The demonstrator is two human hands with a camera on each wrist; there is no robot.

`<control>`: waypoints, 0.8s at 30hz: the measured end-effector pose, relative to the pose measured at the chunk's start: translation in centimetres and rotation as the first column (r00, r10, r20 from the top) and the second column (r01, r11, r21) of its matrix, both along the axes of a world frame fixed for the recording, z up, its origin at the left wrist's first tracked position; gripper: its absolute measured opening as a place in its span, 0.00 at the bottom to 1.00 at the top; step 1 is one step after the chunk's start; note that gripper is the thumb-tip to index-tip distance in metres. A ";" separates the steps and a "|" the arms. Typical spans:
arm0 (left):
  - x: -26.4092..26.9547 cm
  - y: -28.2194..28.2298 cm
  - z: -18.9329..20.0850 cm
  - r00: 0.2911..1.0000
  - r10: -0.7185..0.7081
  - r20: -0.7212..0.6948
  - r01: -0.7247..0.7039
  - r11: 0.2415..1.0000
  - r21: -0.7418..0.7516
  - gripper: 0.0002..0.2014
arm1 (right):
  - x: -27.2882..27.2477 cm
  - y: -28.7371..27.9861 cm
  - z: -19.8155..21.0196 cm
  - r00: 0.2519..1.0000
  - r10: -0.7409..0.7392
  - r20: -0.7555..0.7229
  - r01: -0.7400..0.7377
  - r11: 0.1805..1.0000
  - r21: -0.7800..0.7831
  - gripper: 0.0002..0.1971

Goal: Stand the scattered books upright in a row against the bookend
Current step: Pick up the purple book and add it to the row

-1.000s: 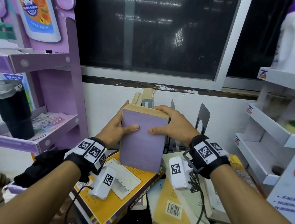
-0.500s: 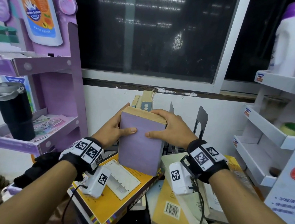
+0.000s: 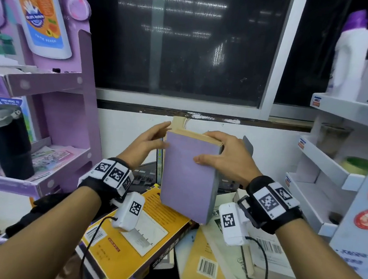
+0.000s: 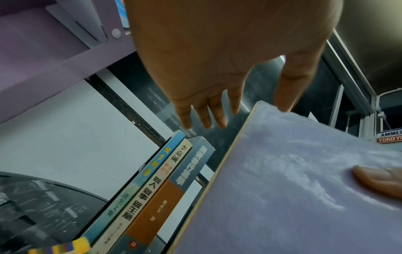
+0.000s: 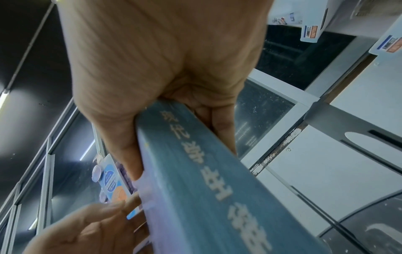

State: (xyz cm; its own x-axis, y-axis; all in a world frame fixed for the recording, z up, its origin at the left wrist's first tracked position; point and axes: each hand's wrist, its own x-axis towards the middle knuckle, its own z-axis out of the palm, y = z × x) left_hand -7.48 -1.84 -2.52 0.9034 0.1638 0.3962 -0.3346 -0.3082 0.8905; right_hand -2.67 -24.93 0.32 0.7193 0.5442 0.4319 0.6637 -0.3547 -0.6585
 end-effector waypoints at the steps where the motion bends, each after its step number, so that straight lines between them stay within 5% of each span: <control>1: 0.4 0.0 0.2 0.999 0.047 0.015 -0.047 0.999 -0.002 0.28 | 0.2 -0.2 0.2 1.000 -0.025 0.005 0.025 1.000 0.004 0.22; 10: 4.9 0.0 0.7 0.928 0.370 0.041 -0.371 0.913 0.167 0.20 | 3.0 0.1 0.4 0.956 -0.286 0.061 0.287 0.958 -0.010 0.24; 24: 10.6 0.8 -0.1 0.925 0.379 -0.004 -0.352 0.862 0.364 0.28 | 6.8 4.6 -2.0 0.908 -0.416 0.045 0.418 0.906 -0.070 0.19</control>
